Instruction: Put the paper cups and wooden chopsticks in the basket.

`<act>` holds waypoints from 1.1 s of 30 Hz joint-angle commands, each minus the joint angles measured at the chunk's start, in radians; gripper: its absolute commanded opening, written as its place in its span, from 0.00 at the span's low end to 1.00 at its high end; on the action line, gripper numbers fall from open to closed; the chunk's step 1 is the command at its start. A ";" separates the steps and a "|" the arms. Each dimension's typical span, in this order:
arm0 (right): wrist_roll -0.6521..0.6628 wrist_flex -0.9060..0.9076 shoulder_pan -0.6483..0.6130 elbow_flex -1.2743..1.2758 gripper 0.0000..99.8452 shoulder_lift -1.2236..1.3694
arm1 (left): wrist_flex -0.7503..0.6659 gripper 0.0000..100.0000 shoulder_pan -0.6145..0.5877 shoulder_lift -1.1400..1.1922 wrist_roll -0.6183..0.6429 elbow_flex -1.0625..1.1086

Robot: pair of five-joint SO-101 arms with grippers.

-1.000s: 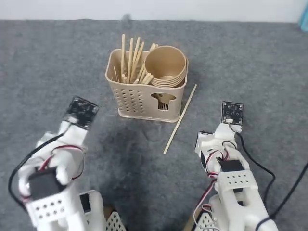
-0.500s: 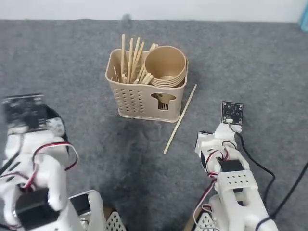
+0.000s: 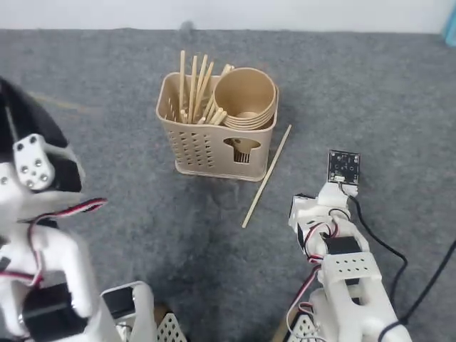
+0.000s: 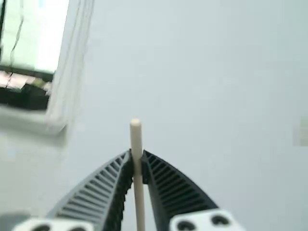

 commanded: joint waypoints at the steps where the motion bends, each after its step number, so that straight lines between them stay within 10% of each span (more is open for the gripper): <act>1: -0.002 -0.018 -0.004 -0.025 0.01 0.002 | -0.166 0.01 0.112 0.006 0.012 -0.030; 9: -0.002 -0.018 0.019 -0.028 0.01 0.002 | -0.473 0.01 0.318 0.146 0.008 0.067; 33: -0.002 -0.019 0.025 -0.029 0.01 0.002 | -0.218 0.01 0.359 0.423 0.005 0.193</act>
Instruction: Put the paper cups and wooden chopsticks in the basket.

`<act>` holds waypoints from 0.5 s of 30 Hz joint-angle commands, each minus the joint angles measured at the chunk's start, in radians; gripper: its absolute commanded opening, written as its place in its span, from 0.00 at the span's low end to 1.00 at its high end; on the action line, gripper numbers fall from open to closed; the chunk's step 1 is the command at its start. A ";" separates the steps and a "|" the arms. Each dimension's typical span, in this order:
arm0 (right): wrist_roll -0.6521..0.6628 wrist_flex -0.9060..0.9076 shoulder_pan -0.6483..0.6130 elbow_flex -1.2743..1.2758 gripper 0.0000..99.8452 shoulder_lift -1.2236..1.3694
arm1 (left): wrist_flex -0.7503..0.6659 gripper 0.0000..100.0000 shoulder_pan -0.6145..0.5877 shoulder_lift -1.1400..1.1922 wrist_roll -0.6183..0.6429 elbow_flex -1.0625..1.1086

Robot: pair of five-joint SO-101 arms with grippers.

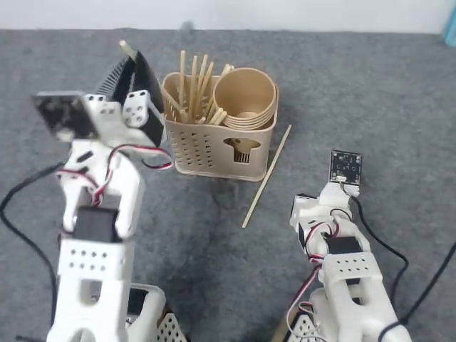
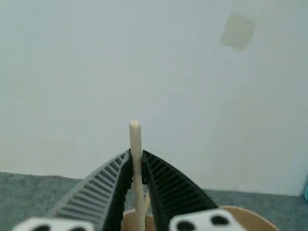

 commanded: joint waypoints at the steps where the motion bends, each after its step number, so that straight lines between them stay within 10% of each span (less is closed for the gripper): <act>1: -0.002 -0.019 0.013 -0.029 0.01 0.002 | 0.005 0.01 0.008 0.063 0.002 -0.008; 15: -0.002 -0.019 0.013 -0.029 0.01 0.002 | 0.072 0.01 0.017 0.261 -0.262 -0.002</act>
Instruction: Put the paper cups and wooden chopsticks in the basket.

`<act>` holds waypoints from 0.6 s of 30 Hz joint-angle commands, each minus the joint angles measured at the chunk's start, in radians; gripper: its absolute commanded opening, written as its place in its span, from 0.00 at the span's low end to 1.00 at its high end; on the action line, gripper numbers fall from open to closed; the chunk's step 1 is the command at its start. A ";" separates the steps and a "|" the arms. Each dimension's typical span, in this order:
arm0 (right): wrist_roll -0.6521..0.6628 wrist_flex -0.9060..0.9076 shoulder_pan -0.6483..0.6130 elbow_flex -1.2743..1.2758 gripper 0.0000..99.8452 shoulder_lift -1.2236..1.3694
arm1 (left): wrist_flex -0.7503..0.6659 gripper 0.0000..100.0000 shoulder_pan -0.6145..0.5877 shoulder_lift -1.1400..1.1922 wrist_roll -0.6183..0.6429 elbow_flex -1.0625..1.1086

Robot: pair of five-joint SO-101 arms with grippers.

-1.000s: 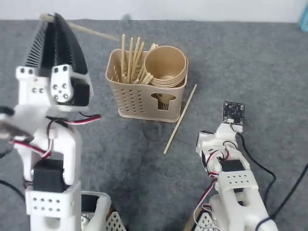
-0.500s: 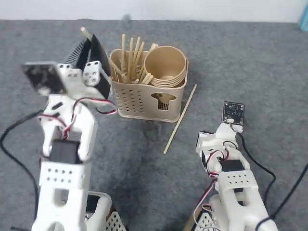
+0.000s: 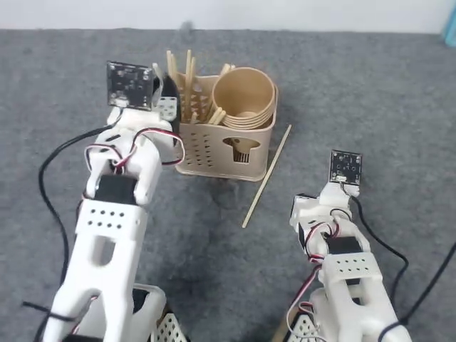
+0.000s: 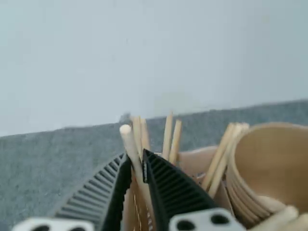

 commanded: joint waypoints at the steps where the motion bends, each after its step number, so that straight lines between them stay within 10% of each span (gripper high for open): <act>1: -0.002 -0.019 0.013 -0.029 0.01 0.002 | 0.021 0.01 0.002 0.032 -0.028 -0.002; 18: -0.002 -0.019 0.013 -0.029 0.01 0.002 | 0.048 0.26 -0.011 -0.098 0.048 -0.013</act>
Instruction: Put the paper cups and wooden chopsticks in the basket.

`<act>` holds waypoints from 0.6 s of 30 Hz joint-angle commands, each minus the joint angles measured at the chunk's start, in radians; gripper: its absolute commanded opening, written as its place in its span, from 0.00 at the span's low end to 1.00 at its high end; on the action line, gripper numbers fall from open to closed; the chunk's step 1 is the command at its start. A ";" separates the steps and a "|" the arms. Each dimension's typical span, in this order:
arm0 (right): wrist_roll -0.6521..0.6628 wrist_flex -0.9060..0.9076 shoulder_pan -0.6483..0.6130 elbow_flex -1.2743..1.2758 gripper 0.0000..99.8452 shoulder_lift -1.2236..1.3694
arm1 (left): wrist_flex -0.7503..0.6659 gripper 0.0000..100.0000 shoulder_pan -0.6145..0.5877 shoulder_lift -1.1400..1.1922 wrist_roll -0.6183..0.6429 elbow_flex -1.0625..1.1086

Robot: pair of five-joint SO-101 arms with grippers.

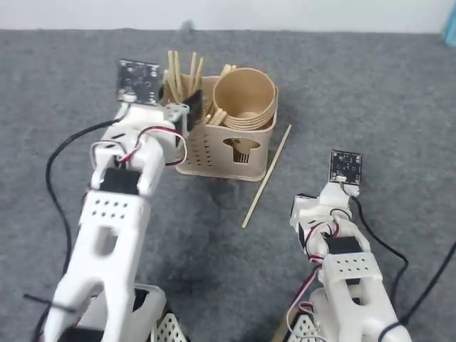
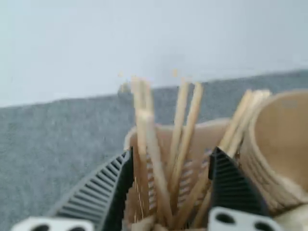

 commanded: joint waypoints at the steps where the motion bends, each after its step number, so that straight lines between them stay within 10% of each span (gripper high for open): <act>1: -0.002 -0.019 0.013 -0.029 0.01 0.002 | 0.054 0.26 -0.003 -0.178 0.031 -0.019; 18: -0.002 -0.019 0.013 -0.029 0.01 0.002 | 0.549 0.26 -0.193 -0.597 0.158 -0.122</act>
